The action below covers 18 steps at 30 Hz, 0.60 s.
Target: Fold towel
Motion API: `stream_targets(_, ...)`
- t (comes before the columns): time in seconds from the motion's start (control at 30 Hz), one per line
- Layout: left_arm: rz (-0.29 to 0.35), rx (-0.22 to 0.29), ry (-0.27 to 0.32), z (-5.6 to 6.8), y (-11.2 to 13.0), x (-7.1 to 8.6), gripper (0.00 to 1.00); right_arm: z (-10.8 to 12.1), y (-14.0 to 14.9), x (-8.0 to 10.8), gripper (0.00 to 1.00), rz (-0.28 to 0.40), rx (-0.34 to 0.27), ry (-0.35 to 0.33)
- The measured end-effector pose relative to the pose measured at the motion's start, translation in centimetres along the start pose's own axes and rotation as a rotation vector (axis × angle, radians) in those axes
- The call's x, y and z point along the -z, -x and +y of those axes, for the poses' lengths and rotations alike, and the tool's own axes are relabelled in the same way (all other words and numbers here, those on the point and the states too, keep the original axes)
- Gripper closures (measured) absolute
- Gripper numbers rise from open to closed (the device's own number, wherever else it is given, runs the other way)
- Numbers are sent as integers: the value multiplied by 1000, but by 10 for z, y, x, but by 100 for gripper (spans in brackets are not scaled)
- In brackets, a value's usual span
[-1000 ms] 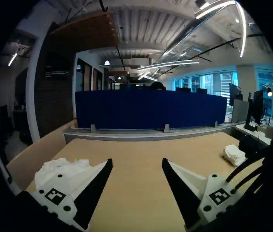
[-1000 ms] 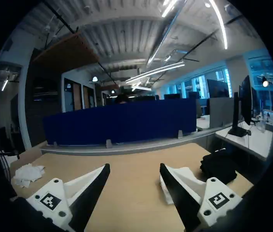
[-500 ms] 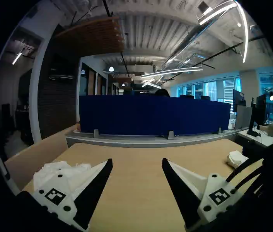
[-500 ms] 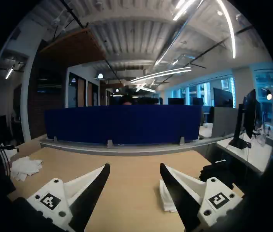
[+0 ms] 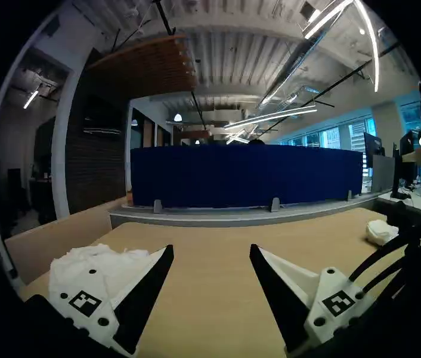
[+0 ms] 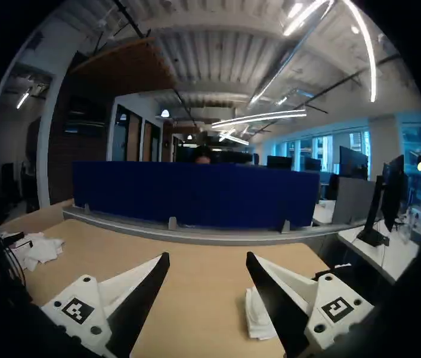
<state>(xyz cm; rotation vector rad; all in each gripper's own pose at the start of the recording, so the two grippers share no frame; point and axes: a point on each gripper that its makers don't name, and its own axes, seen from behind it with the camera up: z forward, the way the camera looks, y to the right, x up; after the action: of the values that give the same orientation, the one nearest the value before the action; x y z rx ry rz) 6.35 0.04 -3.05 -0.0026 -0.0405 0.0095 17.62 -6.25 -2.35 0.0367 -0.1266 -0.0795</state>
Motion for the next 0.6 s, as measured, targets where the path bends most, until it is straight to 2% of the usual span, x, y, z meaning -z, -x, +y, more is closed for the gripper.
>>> stream_targets(0.2,15,-17,-5,0,25,-4,5,-9,4,-12,0,-12,61,0)
stream_targets(0.37,36,0,-8,4,34,-11,5,-23,6,-18,0,-12,81,-18)
stream_targets(0.6,51,-5,-4,5,47,-21,5,-26,13,-21,0,-10,99,-20)
